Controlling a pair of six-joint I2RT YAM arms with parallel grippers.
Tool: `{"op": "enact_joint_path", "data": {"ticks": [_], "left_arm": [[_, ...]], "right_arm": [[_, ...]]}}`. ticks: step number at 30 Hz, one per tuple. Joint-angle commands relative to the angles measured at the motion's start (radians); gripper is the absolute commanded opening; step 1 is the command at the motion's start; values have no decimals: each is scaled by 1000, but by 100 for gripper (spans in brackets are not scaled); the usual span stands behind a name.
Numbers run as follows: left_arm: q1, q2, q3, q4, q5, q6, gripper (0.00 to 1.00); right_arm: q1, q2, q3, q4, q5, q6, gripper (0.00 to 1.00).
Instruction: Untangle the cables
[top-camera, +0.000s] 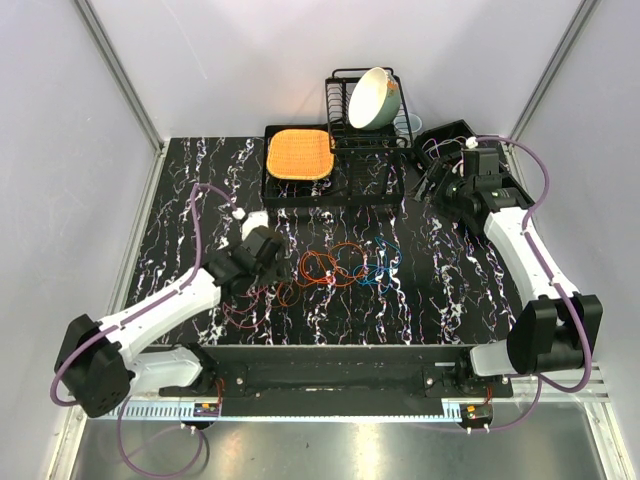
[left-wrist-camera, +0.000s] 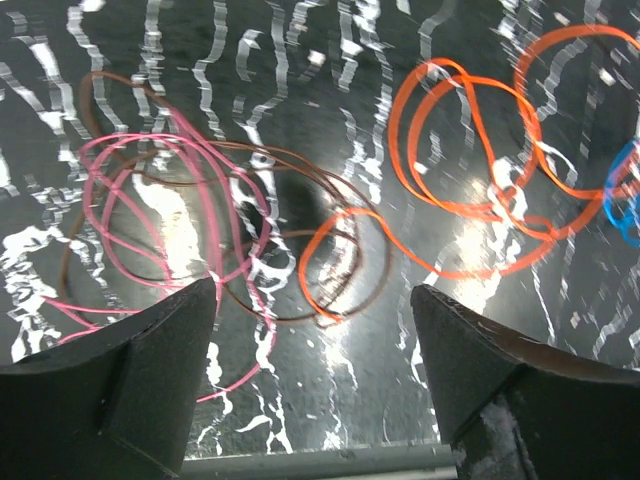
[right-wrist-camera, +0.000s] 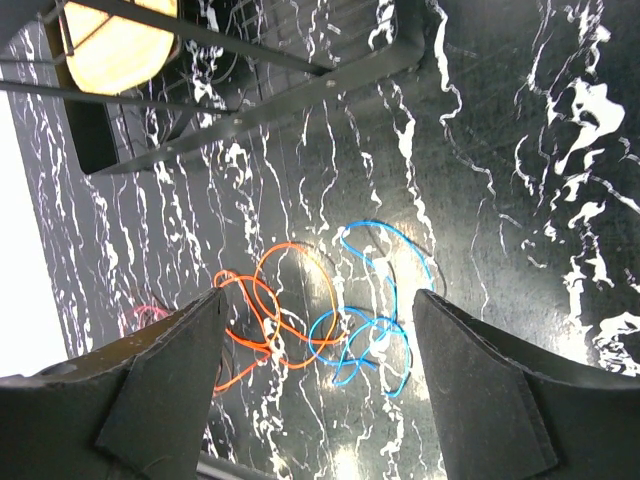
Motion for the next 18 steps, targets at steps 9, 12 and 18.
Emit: {"op": "enact_joint_path", "data": {"ticks": [9,12,18], "left_arm": [[154,61,-66,-19,-98,-65,93],[170,87,-75,15,-75,-53,94],[189,139,-73,24,-87,-54,90]], "right_arm": [[5,-28,-9,47,-47,-30,81],[5,-18,-6,52,-54,-29,81],[5,-12,-8,52,-56,-32,81]]}}
